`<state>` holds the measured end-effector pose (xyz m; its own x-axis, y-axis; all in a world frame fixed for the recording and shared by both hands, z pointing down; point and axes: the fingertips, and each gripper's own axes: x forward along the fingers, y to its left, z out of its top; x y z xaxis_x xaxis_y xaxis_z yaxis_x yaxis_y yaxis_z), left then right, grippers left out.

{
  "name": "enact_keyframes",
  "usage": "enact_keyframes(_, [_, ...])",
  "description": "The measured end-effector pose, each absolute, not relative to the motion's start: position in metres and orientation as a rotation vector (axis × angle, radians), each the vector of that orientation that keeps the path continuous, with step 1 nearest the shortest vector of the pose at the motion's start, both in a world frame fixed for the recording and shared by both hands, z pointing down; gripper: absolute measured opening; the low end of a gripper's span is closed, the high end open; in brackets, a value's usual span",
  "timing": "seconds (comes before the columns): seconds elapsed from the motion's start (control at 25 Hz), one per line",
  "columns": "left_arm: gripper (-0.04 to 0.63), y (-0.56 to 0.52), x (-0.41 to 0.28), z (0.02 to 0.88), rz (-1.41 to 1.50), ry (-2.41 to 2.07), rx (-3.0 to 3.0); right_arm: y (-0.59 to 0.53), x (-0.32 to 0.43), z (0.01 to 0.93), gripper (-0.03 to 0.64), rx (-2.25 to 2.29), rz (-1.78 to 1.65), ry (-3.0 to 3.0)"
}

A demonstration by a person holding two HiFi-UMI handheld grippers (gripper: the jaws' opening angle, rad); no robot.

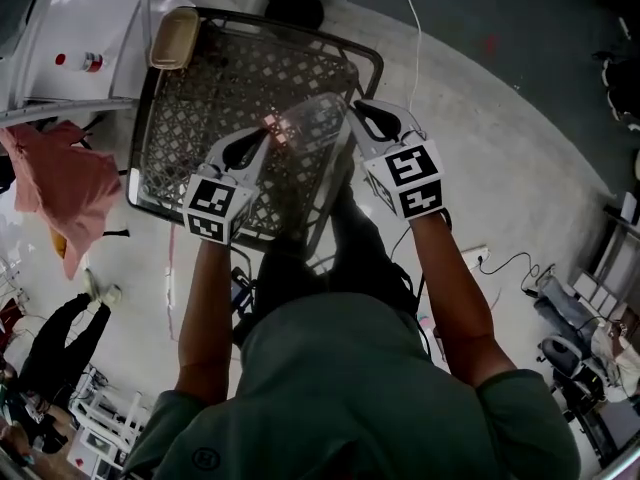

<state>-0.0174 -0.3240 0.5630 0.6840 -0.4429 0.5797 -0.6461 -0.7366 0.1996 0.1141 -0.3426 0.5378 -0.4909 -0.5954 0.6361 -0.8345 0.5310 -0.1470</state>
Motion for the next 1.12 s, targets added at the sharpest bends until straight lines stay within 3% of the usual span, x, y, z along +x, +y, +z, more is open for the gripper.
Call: enact_keyframes(1.12, [0.084,-0.306,-0.012,0.758,0.846,-0.868,2.074,-0.343,0.139,0.740,0.074,0.985,0.887,-2.030])
